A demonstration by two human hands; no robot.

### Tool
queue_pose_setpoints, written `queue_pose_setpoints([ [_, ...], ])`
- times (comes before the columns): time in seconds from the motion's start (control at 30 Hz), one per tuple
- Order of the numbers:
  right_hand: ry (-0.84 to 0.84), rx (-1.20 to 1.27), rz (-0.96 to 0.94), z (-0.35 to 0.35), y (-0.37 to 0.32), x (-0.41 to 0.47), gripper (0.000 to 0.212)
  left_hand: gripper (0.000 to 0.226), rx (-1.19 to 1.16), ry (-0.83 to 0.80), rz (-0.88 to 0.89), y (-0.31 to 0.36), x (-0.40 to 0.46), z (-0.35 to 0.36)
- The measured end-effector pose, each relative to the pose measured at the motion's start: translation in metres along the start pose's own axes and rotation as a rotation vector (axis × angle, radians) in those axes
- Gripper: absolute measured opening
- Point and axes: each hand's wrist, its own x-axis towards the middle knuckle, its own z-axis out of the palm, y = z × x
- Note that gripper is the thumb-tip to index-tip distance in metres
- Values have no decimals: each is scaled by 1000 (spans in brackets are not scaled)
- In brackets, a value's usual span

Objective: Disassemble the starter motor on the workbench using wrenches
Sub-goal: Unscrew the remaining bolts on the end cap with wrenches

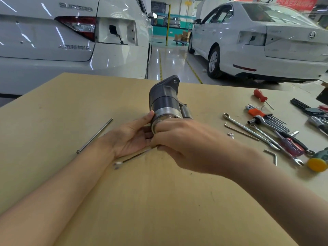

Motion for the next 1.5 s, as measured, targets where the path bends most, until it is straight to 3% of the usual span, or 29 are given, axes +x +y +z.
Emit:
queue_pose_setpoints([
  [0.13,392,727,262,22,-4,-33,7,66,40,-46,19,1,-1,-1],
  [0.27,718,1471,629,34,2,-41,18,91,67,-68,45,1,0,-2],
  [0.4,853,1746,670,35,11,-37,6,95,54,-78,38,0,1,-2],
  [0.5,864,1800,617,37,11,-34,18,95,54,-91,38,1,0,-2],
  [0.6,864,1794,584,41,14,-35,18,97,55,-83,36,1,1,-1],
  [0.7,858,1664,557,41,17,-37,2,98,57,-74,41,1,0,0],
  [0.83,838,1373,490,39,18,-34,6,100,53,-65,40,1,-1,0],
  [0.93,783,983,452,32,19,-27,19,79,58,-60,42,0,0,-2],
  [1.0,680,679,388,25,19,-20,13,67,56,-63,42,1,0,-3],
  [1.07,535,379,279,16,17,-9,22,64,53,-67,50,1,1,-4],
  [1.17,157,-5,100,6,12,9,41,36,79,-74,63,0,-2,-2],
  [1.23,-18,-168,6,1,11,13,40,37,31,-49,44,1,-4,0],
  [1.3,-53,-213,-55,-4,11,11,37,48,-7,-32,32,3,-5,2],
  [1.37,30,-71,-90,-5,12,0,32,58,4,-27,8,2,-7,4],
  [1.43,285,308,6,0,14,-18,23,53,21,-3,11,1,-6,6],
  [1.5,586,584,315,10,21,-33,21,45,62,39,46,2,-5,7],
])
